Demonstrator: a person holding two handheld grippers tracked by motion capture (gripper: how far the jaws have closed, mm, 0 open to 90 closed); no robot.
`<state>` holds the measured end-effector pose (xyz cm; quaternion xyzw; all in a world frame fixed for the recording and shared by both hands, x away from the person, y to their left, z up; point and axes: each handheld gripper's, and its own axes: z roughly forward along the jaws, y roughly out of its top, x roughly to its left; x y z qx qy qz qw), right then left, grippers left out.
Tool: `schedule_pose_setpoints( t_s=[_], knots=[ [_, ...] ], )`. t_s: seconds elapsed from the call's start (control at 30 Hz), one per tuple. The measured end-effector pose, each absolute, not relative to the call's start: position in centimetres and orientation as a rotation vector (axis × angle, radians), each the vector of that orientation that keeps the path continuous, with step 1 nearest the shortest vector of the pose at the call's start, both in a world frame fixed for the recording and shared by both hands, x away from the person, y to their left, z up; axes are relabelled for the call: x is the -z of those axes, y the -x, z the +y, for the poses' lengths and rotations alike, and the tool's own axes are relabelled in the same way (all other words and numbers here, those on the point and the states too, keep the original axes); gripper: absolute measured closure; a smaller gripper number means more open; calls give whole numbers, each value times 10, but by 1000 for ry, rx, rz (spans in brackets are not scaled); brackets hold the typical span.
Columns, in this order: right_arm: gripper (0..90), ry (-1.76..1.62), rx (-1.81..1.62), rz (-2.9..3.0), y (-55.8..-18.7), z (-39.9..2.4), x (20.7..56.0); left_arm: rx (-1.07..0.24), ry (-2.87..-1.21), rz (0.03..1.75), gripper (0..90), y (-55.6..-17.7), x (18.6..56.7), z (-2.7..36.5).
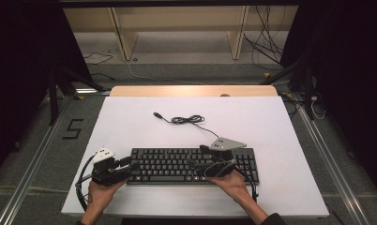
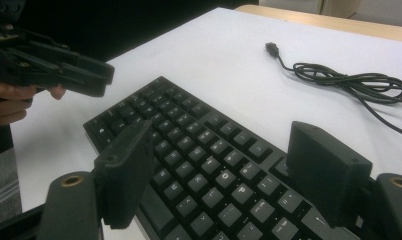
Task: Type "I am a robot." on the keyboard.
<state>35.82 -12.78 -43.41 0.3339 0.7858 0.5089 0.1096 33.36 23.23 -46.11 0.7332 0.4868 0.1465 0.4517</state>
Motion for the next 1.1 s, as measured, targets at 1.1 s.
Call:
schedule_pose_setpoints(
  t_s=[1.1],
  knots=[
    [215,-951,-1522,2289,-345,-132,431,-309,-1967,1187,891,-336,469,229]
  ],
)
